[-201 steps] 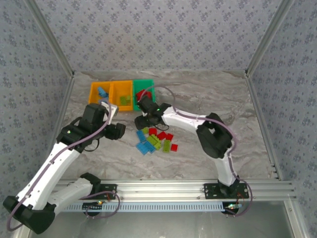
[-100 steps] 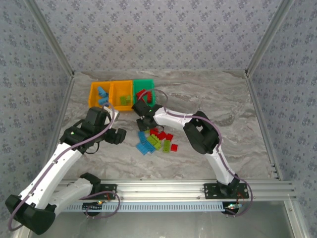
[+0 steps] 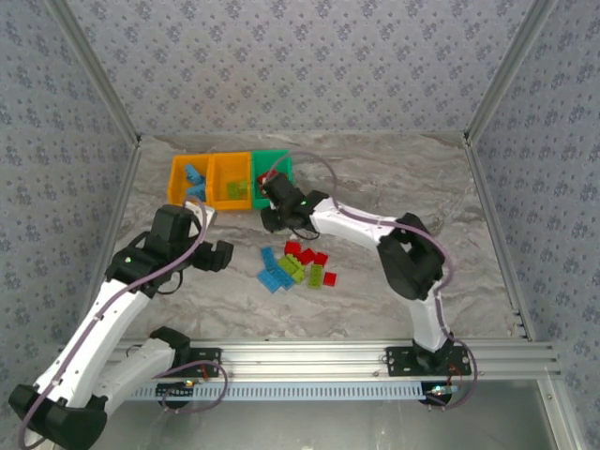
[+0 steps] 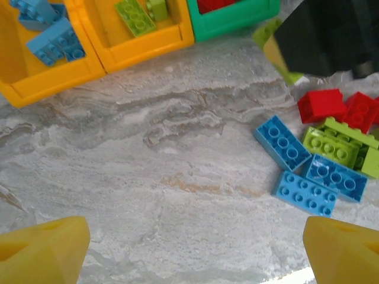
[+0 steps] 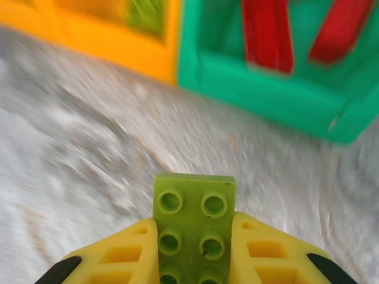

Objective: Sort the legos into containers by color

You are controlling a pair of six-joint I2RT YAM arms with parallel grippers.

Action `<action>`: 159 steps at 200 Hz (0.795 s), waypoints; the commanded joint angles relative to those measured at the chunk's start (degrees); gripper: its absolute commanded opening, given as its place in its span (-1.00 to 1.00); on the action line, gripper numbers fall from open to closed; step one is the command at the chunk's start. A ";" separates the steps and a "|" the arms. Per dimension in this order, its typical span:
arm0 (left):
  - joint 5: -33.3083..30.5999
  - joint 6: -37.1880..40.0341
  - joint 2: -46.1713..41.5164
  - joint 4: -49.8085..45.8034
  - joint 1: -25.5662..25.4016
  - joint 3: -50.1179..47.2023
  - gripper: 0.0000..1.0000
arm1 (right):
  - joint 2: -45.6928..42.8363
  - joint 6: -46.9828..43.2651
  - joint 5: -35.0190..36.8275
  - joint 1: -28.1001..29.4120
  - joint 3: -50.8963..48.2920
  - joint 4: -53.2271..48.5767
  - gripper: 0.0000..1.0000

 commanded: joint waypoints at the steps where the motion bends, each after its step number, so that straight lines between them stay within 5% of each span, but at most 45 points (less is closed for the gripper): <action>1: -0.49 0.31 -2.05 2.22 1.23 -0.70 0.87 | -4.12 -4.84 1.17 -0.43 -1.58 15.30 -0.47; 58: -0.47 0.80 -3.33 3.38 2.58 -1.75 0.89 | 7.24 -10.76 -3.83 -2.94 1.56 38.33 -0.47; 159: 2.36 1.28 -1.72 3.63 4.51 -1.70 0.90 | 23.42 -18.37 -7.33 -3.54 20.30 28.80 -0.30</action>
